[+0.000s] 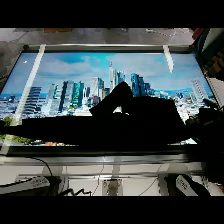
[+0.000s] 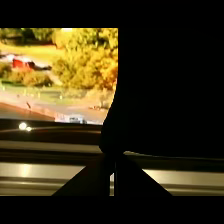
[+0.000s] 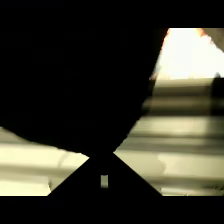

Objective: Fold the clothes and pants, and hang the long-sleeved shirts on hangers.

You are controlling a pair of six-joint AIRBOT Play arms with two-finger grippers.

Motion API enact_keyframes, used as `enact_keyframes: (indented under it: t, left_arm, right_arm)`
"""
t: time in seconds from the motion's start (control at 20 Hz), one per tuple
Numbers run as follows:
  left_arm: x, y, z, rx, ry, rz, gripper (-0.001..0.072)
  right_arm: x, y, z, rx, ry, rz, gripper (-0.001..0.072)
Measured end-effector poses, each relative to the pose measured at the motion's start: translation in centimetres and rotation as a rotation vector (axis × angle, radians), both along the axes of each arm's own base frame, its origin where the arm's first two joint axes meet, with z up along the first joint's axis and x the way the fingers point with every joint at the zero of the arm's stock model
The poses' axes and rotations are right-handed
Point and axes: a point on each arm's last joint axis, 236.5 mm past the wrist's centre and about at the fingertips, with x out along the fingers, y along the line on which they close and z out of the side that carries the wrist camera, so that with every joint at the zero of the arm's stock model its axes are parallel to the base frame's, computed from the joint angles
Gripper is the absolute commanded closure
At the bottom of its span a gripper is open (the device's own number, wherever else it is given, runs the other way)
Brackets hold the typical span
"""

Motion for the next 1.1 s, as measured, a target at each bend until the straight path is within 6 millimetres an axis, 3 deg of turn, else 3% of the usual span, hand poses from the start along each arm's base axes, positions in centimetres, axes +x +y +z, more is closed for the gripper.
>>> enact_keyframes:
  t: [0.25, 0.65, 0.7, 0.75, 0.8, 0.85, 1.1]
  left_arm:
    - [-2.8, 0.2, -1.6, 0.007, 0.105, -0.02, 0.07]
    - [-5.8, 2.4, -1.6, 0.081, 0.204, 0.043, 0.0686]
    - [-6.0, 2.5, -1.6, 0.084, 0.206, 0.055, 0.0652]
    - [-6.0, 2.6, -1.6, 0.087, 0.206, 0.063, 0.03]
    - [-6.0, 2.8, -1.6, 0.093, 0.206, 0.068, 0.0008]
    - [-6.1, 2.8, -1.6, 0.094, 0.205, 0.076, 0.0002]
    - [-4.6, 3.6, -1.5, 0.135, 0.134, 0.224, 0.001]
  right_arm:
    - [-3.4, 0.7, -2.8, 0.021, 0.12, 0.039, 0.0686]
    - [-5.4, -0.4, -3.4, -0.025, 0.196, 0.064, 0.0686]
    - [-5.6, -0.4, -3.4, -0.026, 0.203, 0.065, 0.0684]
    - [-5.7, -0.5, -3.4, -0.028, 0.208, 0.066, 0.0575]
    - [-5.7, -0.5, -3.4, -0.03, 0.21, 0.067, 0.0325]
    - [-5.8, -0.6, -3.4, -0.033, 0.212, 0.067, 0.0141]
    - [-4.9, -1.2, -3.7, -0.06, 0.173, 0.062, 0.0134]
